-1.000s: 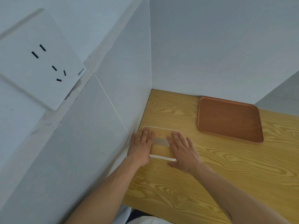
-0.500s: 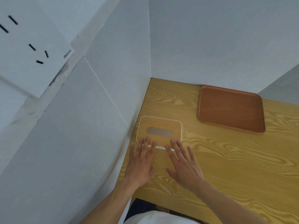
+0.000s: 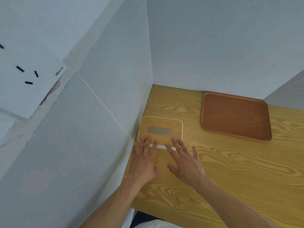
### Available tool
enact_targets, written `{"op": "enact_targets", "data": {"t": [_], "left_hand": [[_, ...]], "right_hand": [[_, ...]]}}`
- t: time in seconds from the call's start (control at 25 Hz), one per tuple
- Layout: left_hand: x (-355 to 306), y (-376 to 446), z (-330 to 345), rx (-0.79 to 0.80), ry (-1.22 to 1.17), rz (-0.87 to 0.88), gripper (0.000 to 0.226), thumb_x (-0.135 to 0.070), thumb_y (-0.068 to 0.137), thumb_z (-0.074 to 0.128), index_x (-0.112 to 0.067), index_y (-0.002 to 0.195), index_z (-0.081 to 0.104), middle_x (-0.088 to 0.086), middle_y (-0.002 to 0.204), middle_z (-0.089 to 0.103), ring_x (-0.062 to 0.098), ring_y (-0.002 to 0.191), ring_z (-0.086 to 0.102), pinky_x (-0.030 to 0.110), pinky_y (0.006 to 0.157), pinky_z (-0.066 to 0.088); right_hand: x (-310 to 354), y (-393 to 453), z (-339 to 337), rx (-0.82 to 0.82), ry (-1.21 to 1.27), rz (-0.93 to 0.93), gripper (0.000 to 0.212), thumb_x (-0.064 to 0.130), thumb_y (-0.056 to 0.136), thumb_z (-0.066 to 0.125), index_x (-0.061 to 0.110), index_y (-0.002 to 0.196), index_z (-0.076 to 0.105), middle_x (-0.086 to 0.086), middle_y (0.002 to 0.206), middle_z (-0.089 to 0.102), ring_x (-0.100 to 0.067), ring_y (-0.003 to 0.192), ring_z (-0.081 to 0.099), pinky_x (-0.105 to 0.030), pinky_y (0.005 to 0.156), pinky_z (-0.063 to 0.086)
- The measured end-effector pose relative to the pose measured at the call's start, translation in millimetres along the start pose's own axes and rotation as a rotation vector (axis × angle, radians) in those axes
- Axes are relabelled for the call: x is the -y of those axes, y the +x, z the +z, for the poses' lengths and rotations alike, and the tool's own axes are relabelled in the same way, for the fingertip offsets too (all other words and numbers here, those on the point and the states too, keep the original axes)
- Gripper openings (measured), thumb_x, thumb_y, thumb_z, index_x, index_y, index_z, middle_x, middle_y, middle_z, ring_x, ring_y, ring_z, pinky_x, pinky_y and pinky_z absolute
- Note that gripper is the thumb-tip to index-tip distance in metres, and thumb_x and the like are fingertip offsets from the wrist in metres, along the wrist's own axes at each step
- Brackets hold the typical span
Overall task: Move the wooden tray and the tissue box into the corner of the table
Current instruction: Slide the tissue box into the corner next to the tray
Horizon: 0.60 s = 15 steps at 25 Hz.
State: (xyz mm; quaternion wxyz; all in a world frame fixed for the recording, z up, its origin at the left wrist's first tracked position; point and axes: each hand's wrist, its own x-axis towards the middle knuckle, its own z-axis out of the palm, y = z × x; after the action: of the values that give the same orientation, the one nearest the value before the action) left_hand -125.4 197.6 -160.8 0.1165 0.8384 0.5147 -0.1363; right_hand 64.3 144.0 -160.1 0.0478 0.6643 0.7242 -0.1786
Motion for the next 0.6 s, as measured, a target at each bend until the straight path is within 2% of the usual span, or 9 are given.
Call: {"op": "enact_targets", "data": {"t": [0.24,0.6], "left_hand": [[0.4,57.4,-45.7,0.054,0.02,-0.026,0.1,-0.033,0.081,0.071,-0.019,0.154,0.005,0.016,0.164,-0.006,0.036,0.151,-0.001,0.053,0.119,0.014],[10.3,115.7,-81.8,0.151,0.085,-0.004,0.095,-0.027,0.076,0.076,-0.019,0.15,0.016,0.016,0.164,0.0,0.039,0.149,0.005,0.05,0.113,0.03]], "right_hand": [[-12.9,52.7,-26.1,0.06,0.051,0.042,0.079,0.056,0.095,0.045,0.042,0.154,-0.004,0.008,0.166,-0.015,-0.015,0.151,-0.015,-0.066,0.115,0.007],[-26.4,102.5,-56.6,0.137,0.119,0.087,0.078,0.052,0.094,0.049,0.043,0.154,0.0,0.01,0.166,-0.014,-0.013,0.151,-0.013,-0.068,0.115,0.005]]}}
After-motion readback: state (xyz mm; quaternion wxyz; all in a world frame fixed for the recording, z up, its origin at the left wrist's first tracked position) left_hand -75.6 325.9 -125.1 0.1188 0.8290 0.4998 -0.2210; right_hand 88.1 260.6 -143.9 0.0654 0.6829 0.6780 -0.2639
